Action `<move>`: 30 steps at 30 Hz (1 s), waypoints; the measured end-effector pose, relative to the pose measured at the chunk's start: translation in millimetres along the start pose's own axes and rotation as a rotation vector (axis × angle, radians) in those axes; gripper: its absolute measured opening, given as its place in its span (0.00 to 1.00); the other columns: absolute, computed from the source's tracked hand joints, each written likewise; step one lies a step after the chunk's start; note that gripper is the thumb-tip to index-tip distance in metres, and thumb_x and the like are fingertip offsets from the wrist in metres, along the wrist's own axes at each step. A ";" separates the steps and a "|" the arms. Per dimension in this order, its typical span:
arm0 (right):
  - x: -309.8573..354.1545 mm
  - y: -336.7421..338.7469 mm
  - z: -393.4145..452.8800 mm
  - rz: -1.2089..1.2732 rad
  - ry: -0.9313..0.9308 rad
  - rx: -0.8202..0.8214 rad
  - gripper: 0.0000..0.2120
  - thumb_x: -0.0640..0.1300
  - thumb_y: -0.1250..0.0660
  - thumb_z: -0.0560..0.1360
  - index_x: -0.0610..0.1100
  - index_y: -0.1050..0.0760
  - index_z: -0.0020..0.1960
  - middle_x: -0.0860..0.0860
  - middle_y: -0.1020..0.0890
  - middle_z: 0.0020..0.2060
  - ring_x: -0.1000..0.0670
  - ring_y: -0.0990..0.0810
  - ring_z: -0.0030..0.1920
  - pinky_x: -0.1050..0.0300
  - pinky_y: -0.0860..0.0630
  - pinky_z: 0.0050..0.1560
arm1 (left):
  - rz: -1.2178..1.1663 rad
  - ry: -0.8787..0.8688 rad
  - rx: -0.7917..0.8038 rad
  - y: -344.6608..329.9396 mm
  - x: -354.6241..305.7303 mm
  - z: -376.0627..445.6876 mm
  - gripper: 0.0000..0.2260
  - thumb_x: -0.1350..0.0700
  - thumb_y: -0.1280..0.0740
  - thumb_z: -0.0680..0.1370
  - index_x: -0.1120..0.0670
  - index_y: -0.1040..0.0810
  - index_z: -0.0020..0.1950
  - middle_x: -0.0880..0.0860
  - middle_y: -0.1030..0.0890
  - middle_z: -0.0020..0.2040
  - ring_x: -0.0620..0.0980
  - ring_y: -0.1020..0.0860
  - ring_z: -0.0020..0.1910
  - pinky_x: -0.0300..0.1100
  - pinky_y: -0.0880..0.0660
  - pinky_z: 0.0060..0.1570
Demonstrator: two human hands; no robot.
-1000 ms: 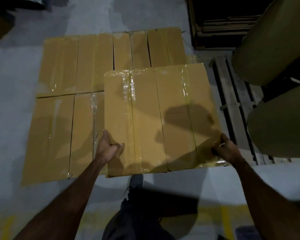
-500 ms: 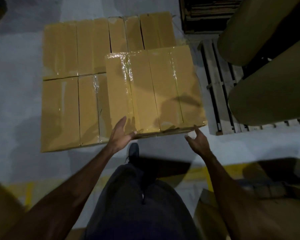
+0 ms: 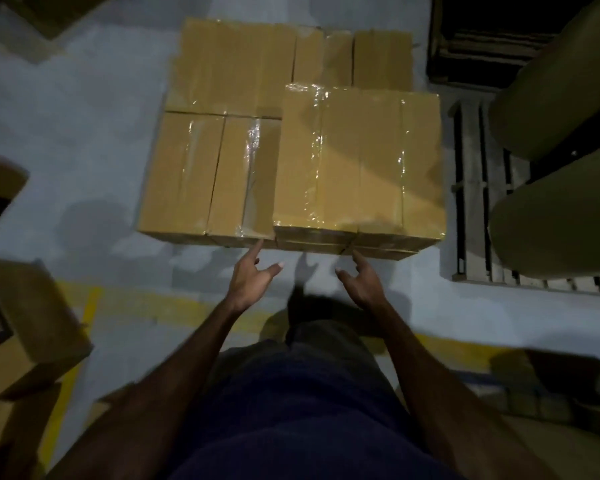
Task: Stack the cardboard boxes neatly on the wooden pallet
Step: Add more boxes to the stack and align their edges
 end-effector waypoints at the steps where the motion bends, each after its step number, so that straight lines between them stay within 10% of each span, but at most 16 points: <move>1: 7.6 -10.9 -3.0 -0.047 0.030 0.024 0.33 0.53 0.31 0.82 0.45 0.38 0.82 0.42 0.30 0.77 0.39 0.30 0.76 0.45 0.31 0.72 | -0.024 0.011 -0.026 8.8 8.7 -8.9 0.38 0.46 0.25 0.79 0.48 0.39 0.85 0.51 0.33 0.82 0.54 0.29 0.76 0.52 0.28 0.72; 30: 185.4 -434.5 -222.3 -0.823 0.702 0.773 0.37 0.56 0.30 0.81 0.44 0.39 0.83 0.46 0.33 0.80 0.43 0.31 0.78 0.42 0.32 0.77 | -0.812 0.382 -1.002 194.4 358.5 -366.8 0.32 0.50 0.25 0.80 0.53 0.32 0.82 0.54 0.28 0.78 0.56 0.27 0.74 0.49 0.28 0.69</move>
Point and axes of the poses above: each hand's wrist, its own z-axis towards the middle knuckle, its own y-axis out of the back of the hand, x = y × z, the point moved 7 cm from there along z, towards the middle knuckle
